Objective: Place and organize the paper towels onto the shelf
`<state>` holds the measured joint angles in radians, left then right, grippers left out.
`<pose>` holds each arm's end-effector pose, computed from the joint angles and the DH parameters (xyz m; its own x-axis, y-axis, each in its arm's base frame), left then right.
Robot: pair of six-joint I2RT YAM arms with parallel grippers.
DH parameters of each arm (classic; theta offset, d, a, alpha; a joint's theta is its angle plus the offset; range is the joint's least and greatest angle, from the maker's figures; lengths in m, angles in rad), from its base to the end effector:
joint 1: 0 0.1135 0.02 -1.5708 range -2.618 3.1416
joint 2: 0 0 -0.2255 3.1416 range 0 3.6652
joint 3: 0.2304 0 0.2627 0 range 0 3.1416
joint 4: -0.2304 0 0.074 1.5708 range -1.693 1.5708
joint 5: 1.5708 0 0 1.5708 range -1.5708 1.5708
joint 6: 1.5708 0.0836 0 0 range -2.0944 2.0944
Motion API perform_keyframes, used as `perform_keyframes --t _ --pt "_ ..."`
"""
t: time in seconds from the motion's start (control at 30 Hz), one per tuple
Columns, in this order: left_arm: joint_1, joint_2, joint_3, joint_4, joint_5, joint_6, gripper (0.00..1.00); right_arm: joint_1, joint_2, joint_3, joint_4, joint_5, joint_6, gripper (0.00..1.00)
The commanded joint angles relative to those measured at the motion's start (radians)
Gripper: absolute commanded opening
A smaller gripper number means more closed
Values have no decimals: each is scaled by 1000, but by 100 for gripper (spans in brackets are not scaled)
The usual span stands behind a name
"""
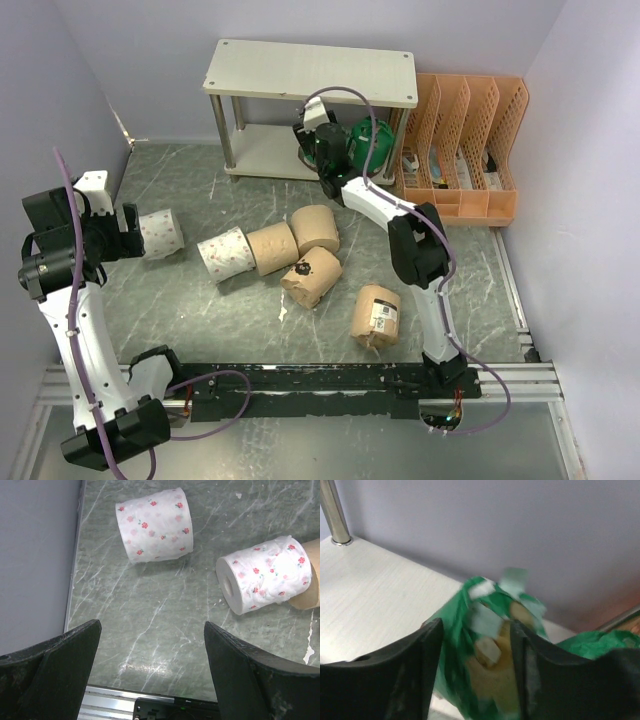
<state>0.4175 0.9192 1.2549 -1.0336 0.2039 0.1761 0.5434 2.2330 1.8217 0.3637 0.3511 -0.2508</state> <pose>0.2120 0.0755 0.3335 -0.6230 -0.0887 -0.7771 -0.1484 0.9889 0.0061 0.5022 0.2698 0.2368 0.0081 -0.2674 -0.9636 -0.1956 0.9446 -0.2638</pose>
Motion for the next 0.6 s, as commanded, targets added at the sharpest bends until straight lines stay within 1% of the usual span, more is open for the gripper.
perform_keyframes --t 0.0,0.03,0.17,0.27,0.33,0.4,0.43,0.5,0.57 --pt "8 -1 -7 36 -20 -11 95 -5 -24 -67 167 -8 20 66" --pt "8 1 -8 38 -19 -12 96 -5 -32 -81 190 -13 27 69" --pt "8 10 -8 38 -19 -13 96 3 -52 -104 222 -32 25 73" --pt "8 11 -10 40 -20 -13 96 31 -116 -205 343 -26 -5 75" --pt "8 10 -14 41 -21 -13 96 60 -168 -266 394 -2 -26 75" --pt "8 9 -15 42 -18 -13 96 106 -251 -355 478 37 -78 76" --pt "8 8 -16 42 -18 -12 96 133 -286 -403 520 61 -111 88" --pt "7 6 -17 40 -11 -11 95 207 -344 -494 584 116 -179 99" --pt "9 6 -13 31 11 -1 95 278 -400 -572 637 183 -247 100"
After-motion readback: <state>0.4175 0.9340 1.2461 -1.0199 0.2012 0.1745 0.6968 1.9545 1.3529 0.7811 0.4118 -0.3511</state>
